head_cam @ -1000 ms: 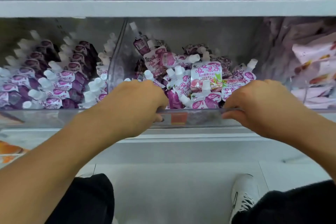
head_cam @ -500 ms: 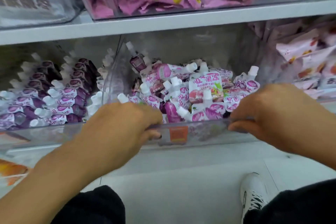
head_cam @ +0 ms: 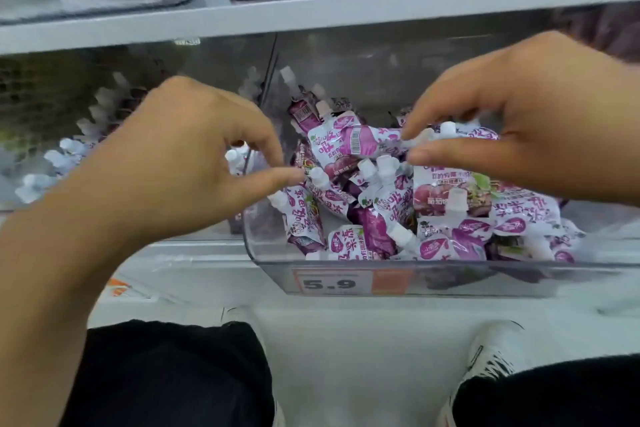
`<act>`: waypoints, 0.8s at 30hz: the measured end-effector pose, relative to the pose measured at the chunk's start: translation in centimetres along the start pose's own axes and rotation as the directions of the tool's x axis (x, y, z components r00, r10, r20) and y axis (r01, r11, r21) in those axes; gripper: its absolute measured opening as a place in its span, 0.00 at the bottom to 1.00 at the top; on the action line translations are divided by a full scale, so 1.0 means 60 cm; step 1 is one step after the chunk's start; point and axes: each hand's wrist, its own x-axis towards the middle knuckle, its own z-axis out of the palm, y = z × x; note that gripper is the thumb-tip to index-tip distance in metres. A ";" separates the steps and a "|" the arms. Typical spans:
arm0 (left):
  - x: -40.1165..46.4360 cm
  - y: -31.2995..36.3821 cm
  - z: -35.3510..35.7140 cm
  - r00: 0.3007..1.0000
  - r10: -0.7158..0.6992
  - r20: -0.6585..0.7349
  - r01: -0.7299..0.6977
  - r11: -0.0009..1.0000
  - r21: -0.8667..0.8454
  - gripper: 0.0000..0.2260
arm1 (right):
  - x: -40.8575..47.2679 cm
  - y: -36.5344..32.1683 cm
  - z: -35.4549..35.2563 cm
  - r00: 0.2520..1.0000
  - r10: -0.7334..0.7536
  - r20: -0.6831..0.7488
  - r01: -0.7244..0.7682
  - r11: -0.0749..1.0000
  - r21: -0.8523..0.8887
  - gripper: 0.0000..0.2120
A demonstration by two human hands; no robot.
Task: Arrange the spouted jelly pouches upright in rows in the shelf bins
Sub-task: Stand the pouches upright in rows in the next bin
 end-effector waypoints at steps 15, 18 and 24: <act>0.036 -0.005 0.026 0.927 -0.166 0.335 0.042 0.937 0.346 0.18 | 0.084 0.018 0.080 0.974 -0.017 0.228 0.087 0.949 -0.304 0.09; 0.063 0.013 0.043 0.909 -0.169 0.380 -0.034 0.880 0.474 0.25 | 0.055 0.042 0.058 0.971 0.090 0.220 -0.041 0.975 -0.216 0.12; 0.081 0.025 0.078 0.885 -0.104 0.455 -0.072 0.933 0.353 0.11 | 0.058 0.072 0.032 0.958 0.214 0.190 -0.188 0.971 -0.146 0.12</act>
